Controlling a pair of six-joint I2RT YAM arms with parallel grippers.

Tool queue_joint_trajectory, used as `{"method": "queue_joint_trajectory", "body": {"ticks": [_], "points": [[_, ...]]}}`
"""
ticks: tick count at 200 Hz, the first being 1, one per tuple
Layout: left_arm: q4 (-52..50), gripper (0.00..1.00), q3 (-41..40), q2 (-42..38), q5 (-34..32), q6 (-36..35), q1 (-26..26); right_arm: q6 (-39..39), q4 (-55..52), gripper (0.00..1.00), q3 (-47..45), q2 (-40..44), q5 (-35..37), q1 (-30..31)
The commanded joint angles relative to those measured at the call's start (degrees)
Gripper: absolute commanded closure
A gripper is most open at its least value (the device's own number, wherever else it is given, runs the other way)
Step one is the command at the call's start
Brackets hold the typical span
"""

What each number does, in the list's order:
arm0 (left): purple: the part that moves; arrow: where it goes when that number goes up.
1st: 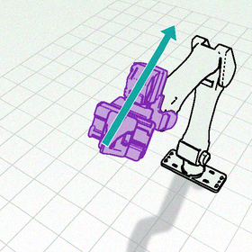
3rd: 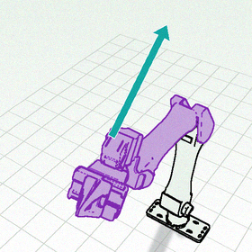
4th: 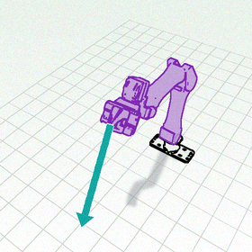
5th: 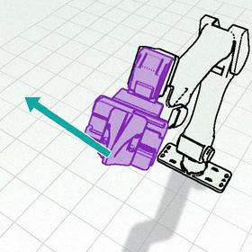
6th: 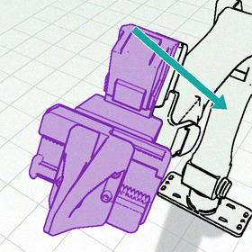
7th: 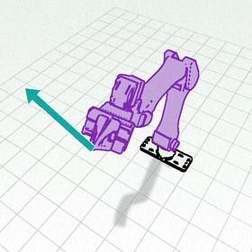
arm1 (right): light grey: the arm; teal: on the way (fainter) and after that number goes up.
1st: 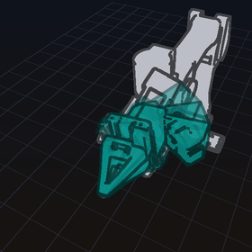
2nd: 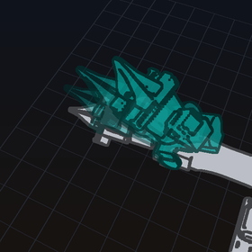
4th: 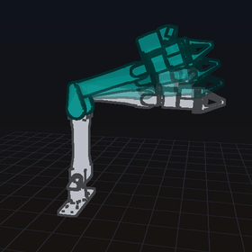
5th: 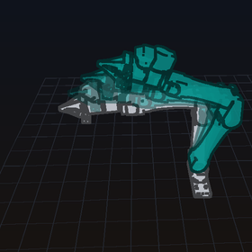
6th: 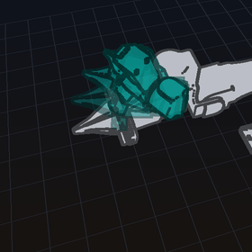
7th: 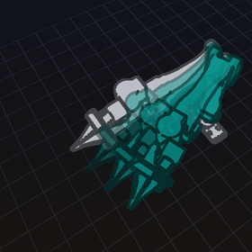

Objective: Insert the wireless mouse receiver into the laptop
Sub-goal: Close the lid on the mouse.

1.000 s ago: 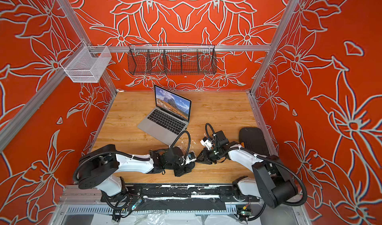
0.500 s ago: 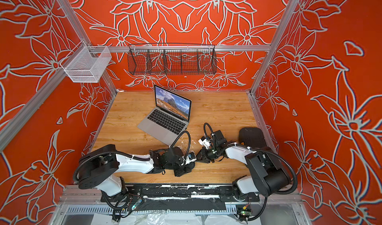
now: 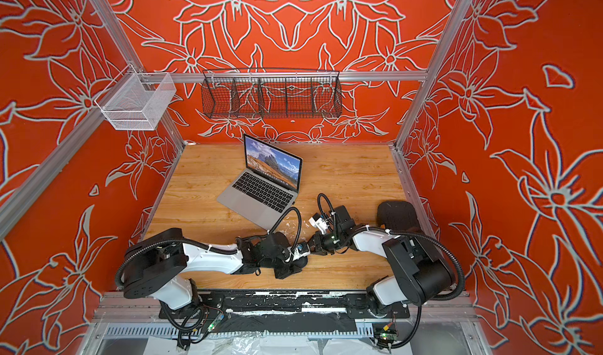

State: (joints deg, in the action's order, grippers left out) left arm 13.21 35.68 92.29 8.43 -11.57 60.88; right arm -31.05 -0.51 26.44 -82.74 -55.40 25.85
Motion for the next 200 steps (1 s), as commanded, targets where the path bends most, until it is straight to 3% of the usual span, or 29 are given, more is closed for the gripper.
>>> {"method": "queue_joint_trajectory", "body": {"ticks": [1, 50, 78, 98, 157, 200], "points": [[-8.2, 0.88, -1.6, 3.3, 1.1, 2.0, 0.6, 0.2, -7.6, 0.83, -3.7, -0.9, 4.8, 2.8], [-8.7, 0.89, -1.2, 3.9, 0.8, 2.3, 0.6, 0.0, -7.8, 0.77, -3.8, 2.0, 4.5, 3.2], [-9.1, 0.89, -0.9, 4.1, 0.9, 2.3, 0.6, -1.0, -10.3, 0.61, -2.4, 7.5, 5.9, 3.1], [-9.2, 0.89, -0.9, 4.2, 0.9, 2.3, 0.6, 0.4, -15.3, 0.56, -1.0, 11.4, 7.8, 2.9], [-9.3, 0.91, -0.7, 4.3, 0.9, 2.2, 0.5, 0.7, -18.4, 0.63, -1.1, 15.8, 11.7, 1.8], [-9.3, 0.91, -0.7, 4.2, 1.1, 2.2, 0.6, -0.5, -15.1, 0.67, -1.4, 14.7, 10.0, 1.6]]}}
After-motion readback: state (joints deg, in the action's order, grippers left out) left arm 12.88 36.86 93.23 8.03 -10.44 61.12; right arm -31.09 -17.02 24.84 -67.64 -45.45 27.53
